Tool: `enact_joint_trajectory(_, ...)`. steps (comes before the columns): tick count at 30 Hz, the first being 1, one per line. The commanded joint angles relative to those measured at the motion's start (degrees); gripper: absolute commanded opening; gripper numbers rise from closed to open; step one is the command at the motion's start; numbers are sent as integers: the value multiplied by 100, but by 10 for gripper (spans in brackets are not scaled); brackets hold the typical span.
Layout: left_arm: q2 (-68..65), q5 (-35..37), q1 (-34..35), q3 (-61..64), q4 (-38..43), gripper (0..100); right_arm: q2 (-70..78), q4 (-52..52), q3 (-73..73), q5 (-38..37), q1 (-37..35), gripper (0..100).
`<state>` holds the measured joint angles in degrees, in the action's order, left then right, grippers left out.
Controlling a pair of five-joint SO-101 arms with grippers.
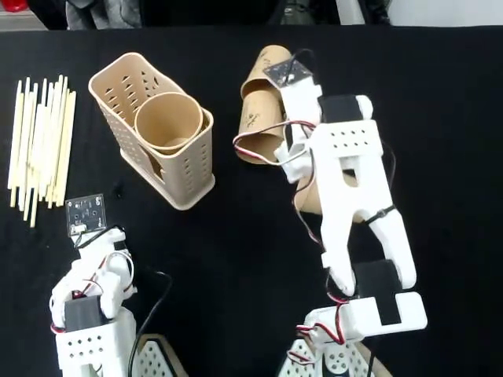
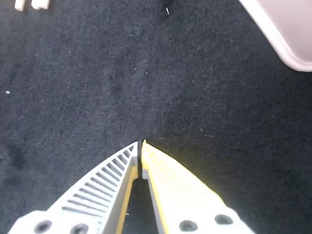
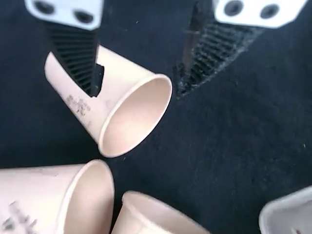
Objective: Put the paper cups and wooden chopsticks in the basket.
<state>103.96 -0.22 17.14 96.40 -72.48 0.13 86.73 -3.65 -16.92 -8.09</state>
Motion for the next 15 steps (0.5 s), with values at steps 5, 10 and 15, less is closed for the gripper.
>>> enact_joint_trajectory(5, 9, 44, -57, 92, -26, 30, 330, -747, -224, -264, 659, 237)
enact_joint_trajectory(10, 9, 44, -57, 92, -26, 30, 356, -730, -242, -774, 844, 183)
enact_joint_trajectory(15, 9, 44, -57, 92, -26, 30, 347, -730, -259, -1090, 862, 99)
